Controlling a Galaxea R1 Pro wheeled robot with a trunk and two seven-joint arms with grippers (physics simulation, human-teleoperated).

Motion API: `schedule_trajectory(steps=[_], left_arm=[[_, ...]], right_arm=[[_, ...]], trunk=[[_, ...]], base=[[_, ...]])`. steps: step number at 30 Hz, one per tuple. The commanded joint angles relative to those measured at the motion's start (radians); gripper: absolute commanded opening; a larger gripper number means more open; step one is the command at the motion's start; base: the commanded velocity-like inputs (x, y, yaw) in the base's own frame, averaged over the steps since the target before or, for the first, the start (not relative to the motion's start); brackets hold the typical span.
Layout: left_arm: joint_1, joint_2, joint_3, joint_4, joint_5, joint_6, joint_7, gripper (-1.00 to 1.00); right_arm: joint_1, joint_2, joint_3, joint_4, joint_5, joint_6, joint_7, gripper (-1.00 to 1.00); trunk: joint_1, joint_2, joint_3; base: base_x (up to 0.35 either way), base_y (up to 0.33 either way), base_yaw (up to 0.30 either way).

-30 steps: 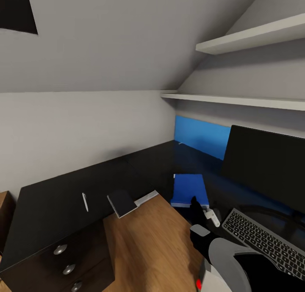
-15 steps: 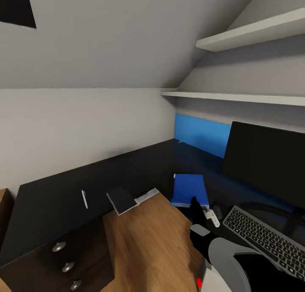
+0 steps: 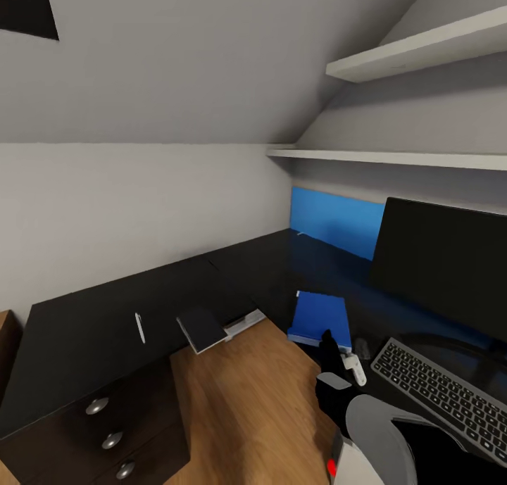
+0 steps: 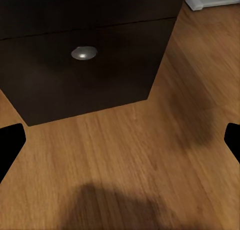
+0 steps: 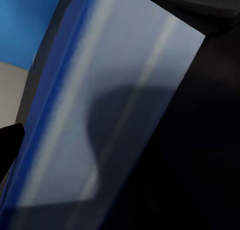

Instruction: In the bedroom, organize the workspace by keeping the computer under the desk, ensuring the monitor is on the desk, placing the keyboard on the desk next to the monitor, placing the mouse on the desk next to the keyboard, moving the folder from the swivel chair onto the desk next to the mouse, stacking the notebook on top of the folder with the pen on top of the notebook, and positioning the swivel chair next to the desk.

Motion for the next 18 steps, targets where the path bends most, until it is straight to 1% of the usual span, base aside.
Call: schedule_trajectory(steps=[1,4,8,13,18], left_arm=[[-0.001,0.0,0.008,0.001,0.002,-0.002,-0.01,1.0],[-0.001,0.001,0.007,0.001,0.001,-0.002,-0.01,1.0],[-0.001,0.001,0.006,0.001,0.0,-0.002,-0.011,1.0],[-0.001,0.001,0.006,0.001,0.0,-0.002,-0.011,1.0],[-0.001,0.001,0.006,0.001,0.0,-0.002,-0.011,1.0]], right_arm=[[-0.001,0.0,-0.008,0.001,-0.005,-0.001,0.01,-1.0],[-0.001,0.0,-0.009,0.001,-0.005,-0.001,0.01,-1.0],[-0.001,0.0,-0.009,0.001,-0.005,-0.001,0.011,-1.0],[-0.001,0.0,-0.009,0.001,-0.005,-0.001,0.011,-1.0],[-0.001,-0.001,-0.009,0.001,-0.005,-0.001,0.011,-1.0]], trunk=[[0.0,-0.001,-0.001],[0.0,-0.001,-0.001],[0.0,-0.001,-0.001],[0.0,-0.001,-0.001],[0.0,-0.001,-0.001]], base=[[0.0,0.0,0.0],[0.041,0.0,0.0],[0.215,0.0,0.0],[0.073,0.0,0.0],[0.137,0.0,0.0]])
